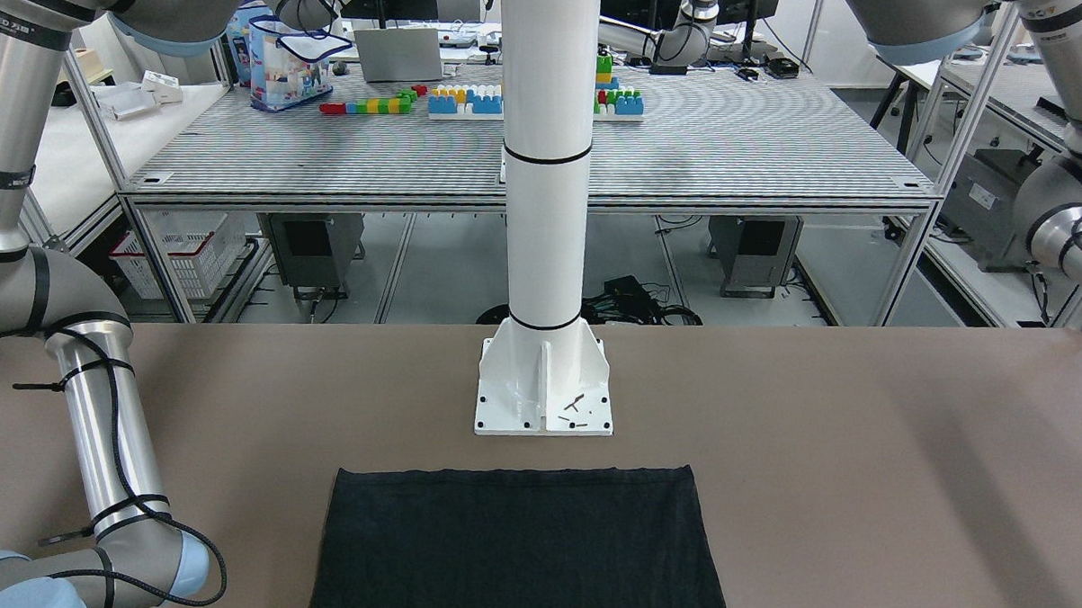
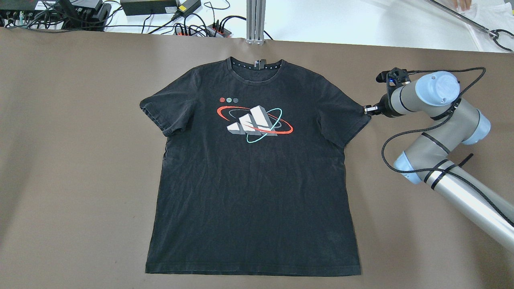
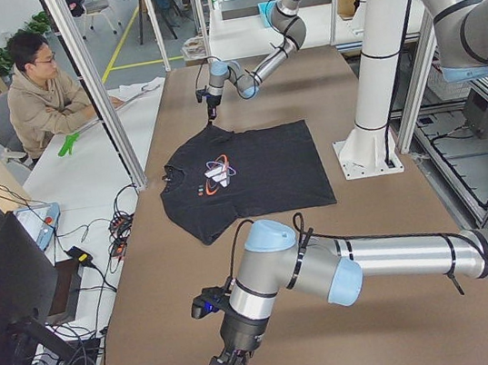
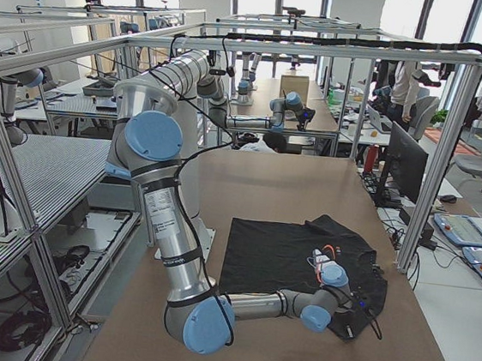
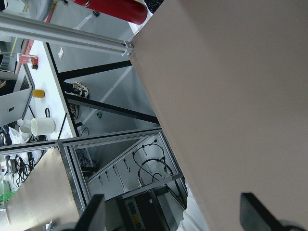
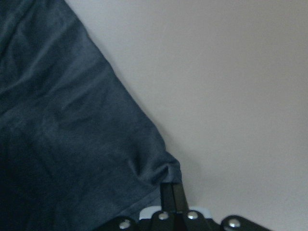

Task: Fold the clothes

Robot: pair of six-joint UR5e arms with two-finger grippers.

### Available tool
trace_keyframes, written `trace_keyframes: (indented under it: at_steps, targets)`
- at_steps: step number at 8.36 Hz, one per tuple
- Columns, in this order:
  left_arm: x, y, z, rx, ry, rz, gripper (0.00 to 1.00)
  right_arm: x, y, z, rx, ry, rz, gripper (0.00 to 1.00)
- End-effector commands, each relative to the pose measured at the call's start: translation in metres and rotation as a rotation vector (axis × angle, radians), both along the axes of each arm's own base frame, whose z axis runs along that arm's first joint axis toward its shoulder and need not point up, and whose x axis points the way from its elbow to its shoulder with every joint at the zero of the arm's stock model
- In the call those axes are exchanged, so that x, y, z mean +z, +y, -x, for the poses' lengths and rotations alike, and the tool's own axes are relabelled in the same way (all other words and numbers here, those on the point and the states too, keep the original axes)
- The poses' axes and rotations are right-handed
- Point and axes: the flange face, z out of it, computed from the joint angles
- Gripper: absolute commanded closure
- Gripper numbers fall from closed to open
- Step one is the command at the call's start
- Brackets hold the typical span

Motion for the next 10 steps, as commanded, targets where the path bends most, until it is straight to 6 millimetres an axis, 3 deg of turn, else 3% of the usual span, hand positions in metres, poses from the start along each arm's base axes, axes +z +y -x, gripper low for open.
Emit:
trace_keyframes:
  at_steps: [1, 2, 3, 4, 8, 10]
  targets:
    - [0.003, 0.002, 0.0, -0.001, 0.0, 0.006, 0.0, -0.075, 0.033, -0.013, -0.026, -0.081, -0.037, 1.0]
    - [0.003, 0.002, 0.0, -0.001, 0.0, 0.006, 0.0, -0.11, 0.049, 0.013, -0.022, -0.107, 0.03, 1.0]
    - [0.005, 0.002, 0.0, 0.0, 0.0, 0.009, 0.0, -0.128, 0.055, 0.037, -0.028, -0.125, 0.05, 1.0]
    - [0.004, 0.001, 0.0, 0.0, 0.0, 0.008, 0.0, -0.136, 0.056, 0.046, -0.015, -0.132, 0.053, 1.0]
    - [0.006, 0.003, 0.0, -0.009, 0.004, 0.013, 0.0, -0.177, 0.012, 0.112, 0.054, -0.107, 0.064, 1.0]
    - [0.008, 0.003, 0.0, -0.027, 0.013, 0.02, 0.0, -0.183, 0.019, 0.13, 0.084, -0.113, 0.076, 1.0]
